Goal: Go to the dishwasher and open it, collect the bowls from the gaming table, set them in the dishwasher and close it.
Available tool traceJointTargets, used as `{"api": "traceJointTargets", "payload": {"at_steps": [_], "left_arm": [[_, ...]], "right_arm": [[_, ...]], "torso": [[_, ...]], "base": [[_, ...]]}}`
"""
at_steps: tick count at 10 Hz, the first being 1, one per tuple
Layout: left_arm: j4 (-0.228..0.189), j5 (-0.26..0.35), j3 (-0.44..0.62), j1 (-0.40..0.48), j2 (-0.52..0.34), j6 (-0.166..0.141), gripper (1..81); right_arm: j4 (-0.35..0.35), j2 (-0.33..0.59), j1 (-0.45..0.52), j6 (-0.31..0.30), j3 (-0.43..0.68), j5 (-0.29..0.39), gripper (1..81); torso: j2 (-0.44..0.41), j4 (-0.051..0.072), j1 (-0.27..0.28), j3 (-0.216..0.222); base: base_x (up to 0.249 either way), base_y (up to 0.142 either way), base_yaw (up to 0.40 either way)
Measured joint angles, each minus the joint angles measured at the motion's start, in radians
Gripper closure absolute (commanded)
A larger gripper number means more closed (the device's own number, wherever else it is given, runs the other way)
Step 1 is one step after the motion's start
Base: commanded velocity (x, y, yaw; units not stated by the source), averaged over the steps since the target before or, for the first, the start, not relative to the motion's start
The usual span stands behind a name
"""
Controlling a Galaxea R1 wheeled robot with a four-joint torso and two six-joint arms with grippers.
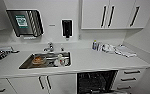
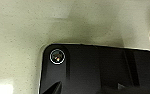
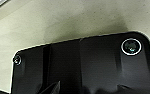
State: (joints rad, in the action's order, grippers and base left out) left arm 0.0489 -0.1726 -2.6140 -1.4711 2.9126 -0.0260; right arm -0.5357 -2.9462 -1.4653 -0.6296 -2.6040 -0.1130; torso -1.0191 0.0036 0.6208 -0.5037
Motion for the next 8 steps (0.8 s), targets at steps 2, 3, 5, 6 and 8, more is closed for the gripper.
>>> {"api": "traceJointTargets", "payload": {"at_steps": [2,3,5,6,8], "left_arm": [[0.000,0.000,-0.012,0.000,0.005,0.000,1.0],[0.000,0.002,-0.020,0.000,0.007,-0.001,1.0],[0.000,0.011,-0.027,-0.008,0.007,0.000,1.0],[0.000,0.011,-0.030,-0.006,0.007,-0.001,1.0],[0.000,0.009,-0.049,-0.006,0.009,-0.001,1.0]], "right_arm": [[0.003,-0.009,0.007,-0.007,-0.035,0.001,1.0],[0.003,-0.017,0.009,-0.007,-0.034,0.000,1.0],[0.003,-0.025,0.002,-0.008,-0.034,0.001,1.0],[0.003,-0.022,0.003,-0.010,-0.035,0.000,1.0],[0.003,-0.026,-0.001,-0.012,-0.037,0.001,1.0]], "torso": [[0.068,0.000,-0.045,0.065],[0.102,0.000,-0.067,0.089],[0.160,0.000,-0.106,0.104],[0.192,0.000,-0.127,0.106],[0.264,0.000,-0.174,0.106]], "base": [[0.000,0.000,0.000],[0.000,0.000,0.000],[0.000,0.000,0.000],[0.000,0.000,0.000],[0.000,0.000,0.000]]}}
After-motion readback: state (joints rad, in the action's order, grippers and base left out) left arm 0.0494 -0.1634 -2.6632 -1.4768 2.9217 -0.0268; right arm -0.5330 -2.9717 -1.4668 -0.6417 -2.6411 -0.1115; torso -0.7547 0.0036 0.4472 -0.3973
